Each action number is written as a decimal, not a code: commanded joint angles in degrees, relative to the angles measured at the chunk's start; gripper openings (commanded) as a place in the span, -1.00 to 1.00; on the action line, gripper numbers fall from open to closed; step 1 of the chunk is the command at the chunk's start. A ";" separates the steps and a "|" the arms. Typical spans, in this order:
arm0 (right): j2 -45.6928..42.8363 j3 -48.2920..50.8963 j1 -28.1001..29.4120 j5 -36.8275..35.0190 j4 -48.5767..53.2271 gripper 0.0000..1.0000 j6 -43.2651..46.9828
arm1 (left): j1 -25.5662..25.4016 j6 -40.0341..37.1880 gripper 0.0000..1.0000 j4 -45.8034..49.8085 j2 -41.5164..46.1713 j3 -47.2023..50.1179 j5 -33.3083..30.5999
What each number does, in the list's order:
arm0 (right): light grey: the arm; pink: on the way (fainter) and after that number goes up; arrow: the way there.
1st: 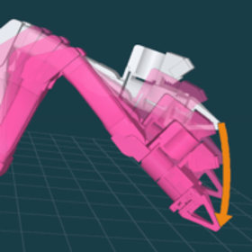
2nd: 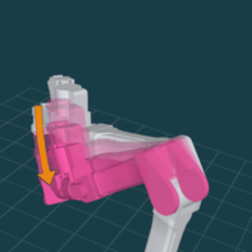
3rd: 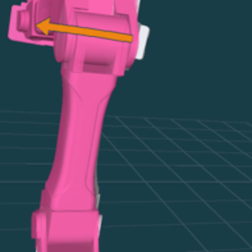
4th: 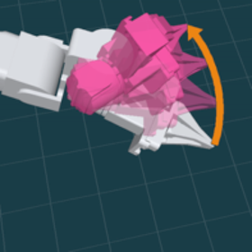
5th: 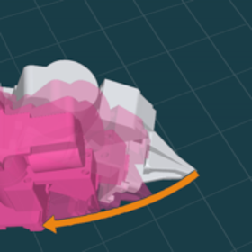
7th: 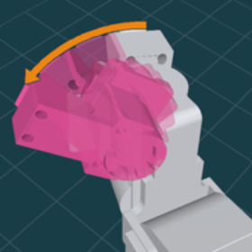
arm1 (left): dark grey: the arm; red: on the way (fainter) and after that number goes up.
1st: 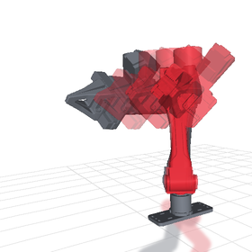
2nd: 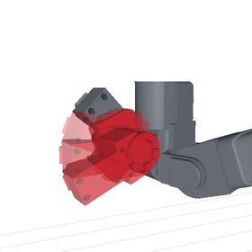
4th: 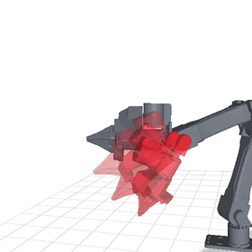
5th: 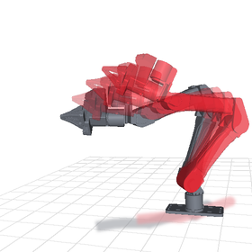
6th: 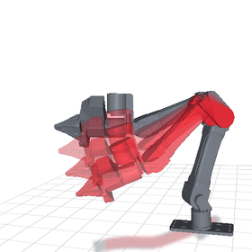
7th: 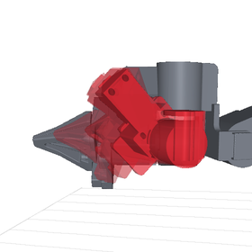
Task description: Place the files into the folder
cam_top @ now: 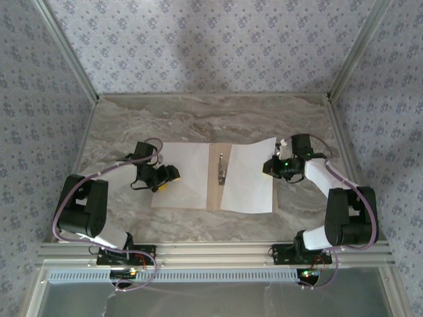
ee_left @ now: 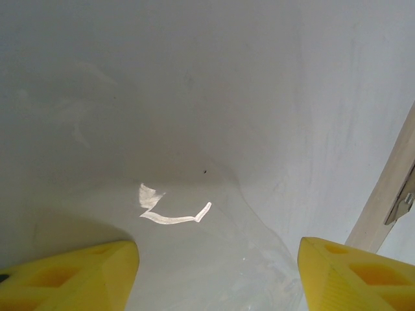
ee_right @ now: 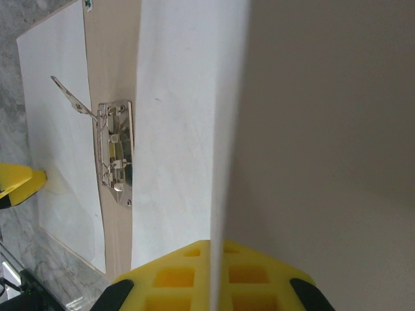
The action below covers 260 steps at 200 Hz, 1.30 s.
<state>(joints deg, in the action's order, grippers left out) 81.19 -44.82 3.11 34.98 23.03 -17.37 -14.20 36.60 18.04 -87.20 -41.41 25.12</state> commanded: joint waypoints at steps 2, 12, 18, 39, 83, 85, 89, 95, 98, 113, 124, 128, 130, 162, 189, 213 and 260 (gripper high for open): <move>0.97 0.25 -0.59 1.05 -0.18 -1.00 0.45 | 0.84 -1.14 0.38 5.44 -1.68 2.47 -3.73; 1.24 0.29 -0.40 1.46 -0.71 -1.00 0.71 | 0.84 -1.10 0.37 5.35 -1.71 2.57 -3.53; 1.49 0.27 -0.27 1.66 -0.78 -1.00 1.11 | 0.84 -1.18 0.37 5.30 -1.73 2.65 -3.44; 2.04 -0.43 0.90 1.17 -0.58 -1.00 2.86 | 0.84 -1.36 0.38 5.23 -1.85 2.66 -3.42; 0.25 0.12 4.45 -3.82 -2.09 -1.00 7.11 | 0.83 -1.44 0.37 4.88 -2.87 2.56 -3.06; 0.17 0.11 4.53 -4.03 -2.12 -1.00 7.20 | 0.84 -1.44 0.37 4.85 -2.95 2.60 -3.02; -0.01 0.18 4.80 -4.55 -2.26 -1.00 7.52 | 0.84 -1.44 0.37 4.81 -2.95 2.56 -2.98; -0.24 0.22 5.08 -5.50 -2.41 -1.00 7.99 | 0.84 -1.45 0.37 4.73 -3.05 2.58 -2.88; -0.40 0.24 5.26 -5.84 -2.42 -1.00 8.23 | 0.84 -1.41 0.37 4.68 -3.06 2.56 -2.89; -1.10 0.35 5.73 -7.43 -2.63 -1.00 8.84 | 0.84 -1.50 0.37 4.55 -3.37 2.56 -2.80; -1.75 0.67 5.91 -8.05 -3.07 -1.00 8.91 | 0.84 -1.47 0.37 4.54 -3.50 2.47 -2.71; -2.02 0.93 5.90 -8.30 -3.24 -1.00 8.93 | 0.84 -1.49 0.37 4.47 -3.50 2.47 -2.76; -2.16 0.95 5.97 -8.38 -3.29 -1.00 8.93 | 0.88 -1.48 0.37 4.46 -3.57 2.47 -2.72; -5.67 2.90 6.13 -8.88 -4.60 -1.00 8.08 | 0.84 -1.38 0.37 4.37 -3.77 2.39 -2.47; -10.39 5.89 6.45 -8.85 -6.22 -1.00 6.76 | 0.84 -1.44 0.37 4.46 -3.71 2.30 -2.18; -13.59 7.40 6.45 -8.37 -7.11 -1.00 6.47 | 0.84 -1.44 0.37 4.51 -3.77 2.30 -2.19; -15.81 9.37 6.68 -6.56 -10.08 -1.00 5.68 | 0.84 -1.44 0.37 4.38 -3.86 2.45 -2.07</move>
<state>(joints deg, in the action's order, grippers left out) 66.06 -36.69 9.32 27.27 15.16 -10.68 -13.50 36.40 17.96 -87.85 -41.43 26.74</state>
